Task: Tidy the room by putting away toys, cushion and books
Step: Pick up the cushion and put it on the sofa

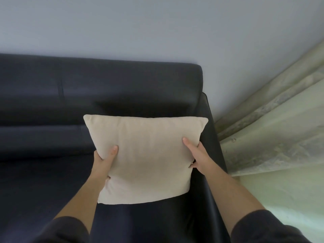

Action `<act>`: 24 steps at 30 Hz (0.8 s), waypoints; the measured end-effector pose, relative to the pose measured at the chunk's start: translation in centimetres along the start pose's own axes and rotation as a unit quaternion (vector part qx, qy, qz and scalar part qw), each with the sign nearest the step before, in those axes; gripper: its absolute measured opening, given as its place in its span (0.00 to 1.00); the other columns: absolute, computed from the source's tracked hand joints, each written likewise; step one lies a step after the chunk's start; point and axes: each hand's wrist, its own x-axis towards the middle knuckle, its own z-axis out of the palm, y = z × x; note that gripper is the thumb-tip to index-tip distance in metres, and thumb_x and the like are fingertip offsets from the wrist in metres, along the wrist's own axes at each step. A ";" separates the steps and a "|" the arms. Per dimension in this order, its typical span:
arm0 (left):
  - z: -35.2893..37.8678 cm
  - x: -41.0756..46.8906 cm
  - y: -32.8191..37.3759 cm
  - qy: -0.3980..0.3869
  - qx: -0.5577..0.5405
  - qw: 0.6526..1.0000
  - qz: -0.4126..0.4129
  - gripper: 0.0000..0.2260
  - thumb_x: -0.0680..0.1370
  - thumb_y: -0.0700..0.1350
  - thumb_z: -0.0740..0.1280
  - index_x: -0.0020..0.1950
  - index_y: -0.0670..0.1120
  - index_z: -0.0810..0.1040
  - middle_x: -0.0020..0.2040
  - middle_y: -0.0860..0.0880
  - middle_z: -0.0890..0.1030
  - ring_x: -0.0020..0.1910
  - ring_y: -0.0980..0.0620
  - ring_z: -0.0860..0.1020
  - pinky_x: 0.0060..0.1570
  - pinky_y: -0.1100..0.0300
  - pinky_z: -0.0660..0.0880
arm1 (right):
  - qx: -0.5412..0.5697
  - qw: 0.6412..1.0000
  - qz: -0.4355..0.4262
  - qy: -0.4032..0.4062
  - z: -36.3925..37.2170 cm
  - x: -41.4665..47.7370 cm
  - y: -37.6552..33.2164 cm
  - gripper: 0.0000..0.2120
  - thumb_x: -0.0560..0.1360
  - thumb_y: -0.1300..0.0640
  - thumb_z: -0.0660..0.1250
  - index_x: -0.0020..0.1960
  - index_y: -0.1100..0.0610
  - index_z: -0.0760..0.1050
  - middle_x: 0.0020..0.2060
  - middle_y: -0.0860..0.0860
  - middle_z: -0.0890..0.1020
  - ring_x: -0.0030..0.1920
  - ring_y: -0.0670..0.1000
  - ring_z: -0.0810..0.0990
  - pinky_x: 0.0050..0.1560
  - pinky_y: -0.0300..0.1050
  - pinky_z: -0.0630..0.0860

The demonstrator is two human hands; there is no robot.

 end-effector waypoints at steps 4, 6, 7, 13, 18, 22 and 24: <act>-0.3 -1.0 1.5 0.001 0.002 0.999 0.048 0.27 0.72 0.60 0.70 0.66 0.57 0.62 0.58 0.56 0.75 0.59 0.47 0.75 0.54 0.44 0.74 | 0.010 0.998 -0.058 0.037 0.2 -1.4 -1.4 0.37 0.69 0.37 0.71 0.73 0.46 0.60 0.62 0.45 0.73 0.67 0.56 0.70 0.61 0.65 0.71; 0.1 -0.3 2.0 0.016 0.015 0.999 0.046 0.31 0.72 0.60 0.70 0.70 0.54 0.60 0.61 0.53 0.72 0.61 0.46 0.72 0.54 0.43 0.73 | 0.005 0.997 -0.062 0.035 0.7 -1.1 -1.9 0.39 0.69 0.37 0.72 0.73 0.45 0.58 0.65 0.46 0.72 0.67 0.56 0.70 0.61 0.66 0.72; 0.4 0.2 1.9 0.024 0.026 0.999 0.034 0.34 0.72 0.60 0.70 0.71 0.53 0.58 0.64 0.52 0.71 0.63 0.44 0.71 0.55 0.41 0.73 | -0.002 0.998 -0.053 0.037 0.9 -0.8 -1.8 0.41 0.68 0.37 0.72 0.74 0.44 0.56 0.66 0.46 0.70 0.68 0.57 0.69 0.60 0.67 0.72; 1.1 2.0 0.8 0.031 0.040 0.999 -0.002 0.40 0.67 0.67 0.70 0.73 0.56 0.55 0.63 0.53 0.69 0.65 0.42 0.70 0.58 0.35 0.71 | -0.023 0.999 -0.031 0.037 1.4 0.3 -1.6 0.43 0.68 0.36 0.72 0.75 0.41 0.52 0.70 0.47 0.66 0.71 0.59 0.65 0.58 0.69 0.72; 1.4 3.2 0.7 0.050 0.055 0.997 -0.015 0.41 0.67 0.67 0.70 0.73 0.54 0.55 0.67 0.50 0.69 0.65 0.40 0.70 0.57 0.38 0.72 | -0.036 0.999 -0.019 0.035 1.4 1.1 -1.7 0.42 0.69 0.36 0.71 0.75 0.41 0.52 0.70 0.47 0.67 0.70 0.59 0.65 0.57 0.68 0.72; 2.4 4.1 0.3 0.083 0.070 0.994 -0.012 0.41 0.69 0.64 0.70 0.74 0.50 0.54 0.69 0.44 0.66 0.65 0.39 0.69 0.62 0.37 0.69 | -0.032 0.998 -0.015 0.049 2.0 2.0 -1.0 0.43 0.70 0.38 0.71 0.76 0.42 0.51 0.71 0.47 0.66 0.71 0.59 0.65 0.56 0.67 0.73; 2.8 3.9 0.5 0.094 0.075 0.993 -0.015 0.41 0.71 0.62 0.69 0.76 0.49 0.51 0.71 0.43 0.64 0.67 0.39 0.67 0.64 0.38 0.67 | -0.037 0.997 -0.024 0.063 2.2 1.7 -0.8 0.43 0.71 0.39 0.71 0.77 0.44 0.50 0.71 0.48 0.66 0.70 0.59 0.66 0.55 0.65 0.73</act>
